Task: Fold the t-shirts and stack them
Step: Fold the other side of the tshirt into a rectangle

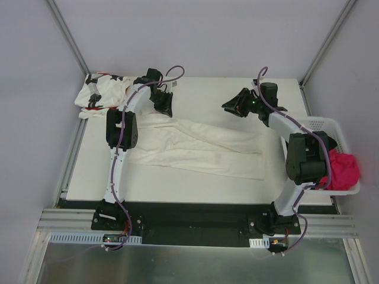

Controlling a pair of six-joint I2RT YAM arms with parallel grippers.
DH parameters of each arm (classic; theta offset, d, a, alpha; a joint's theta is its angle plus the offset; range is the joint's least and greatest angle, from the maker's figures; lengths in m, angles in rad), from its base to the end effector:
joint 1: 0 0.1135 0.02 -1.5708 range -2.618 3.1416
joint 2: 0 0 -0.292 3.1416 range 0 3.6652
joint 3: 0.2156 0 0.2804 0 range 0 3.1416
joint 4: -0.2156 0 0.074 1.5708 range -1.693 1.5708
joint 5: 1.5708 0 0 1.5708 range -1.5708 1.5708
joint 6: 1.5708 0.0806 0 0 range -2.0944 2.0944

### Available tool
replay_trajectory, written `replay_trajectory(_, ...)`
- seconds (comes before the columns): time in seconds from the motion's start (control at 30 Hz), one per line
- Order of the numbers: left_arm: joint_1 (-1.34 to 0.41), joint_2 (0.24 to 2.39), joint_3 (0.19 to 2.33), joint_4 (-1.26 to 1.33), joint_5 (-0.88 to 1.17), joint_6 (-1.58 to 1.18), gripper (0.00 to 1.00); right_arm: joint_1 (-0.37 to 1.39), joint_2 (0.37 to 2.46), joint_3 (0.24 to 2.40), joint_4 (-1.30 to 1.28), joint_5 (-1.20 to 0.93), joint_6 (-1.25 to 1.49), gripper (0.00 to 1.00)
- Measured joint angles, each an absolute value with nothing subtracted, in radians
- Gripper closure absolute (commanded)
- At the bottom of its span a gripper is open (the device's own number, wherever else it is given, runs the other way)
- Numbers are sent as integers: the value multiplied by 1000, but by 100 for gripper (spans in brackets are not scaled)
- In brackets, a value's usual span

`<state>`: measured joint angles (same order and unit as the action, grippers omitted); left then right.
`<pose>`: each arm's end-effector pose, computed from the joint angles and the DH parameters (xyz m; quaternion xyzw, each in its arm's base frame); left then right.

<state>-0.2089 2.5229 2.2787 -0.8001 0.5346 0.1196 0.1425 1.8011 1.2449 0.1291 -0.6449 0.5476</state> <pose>0.5884 -0.1667 0.1509 0.2201 0.9075 -0.2660 0.2393 0.4652 0.1157 0.2468 -0.0075 0.8158 0.4244 0.3929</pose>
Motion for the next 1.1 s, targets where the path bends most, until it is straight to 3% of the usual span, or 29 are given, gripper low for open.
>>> replay_trajectory(0.43,-210,2497,2234,-799,503,118,100,142,1801,1245,135,-646,551,66)
replay_trajectory(1.1,-211,2235,2006,-803,436,68,100,158,1806,1235,195,-669,587,66)
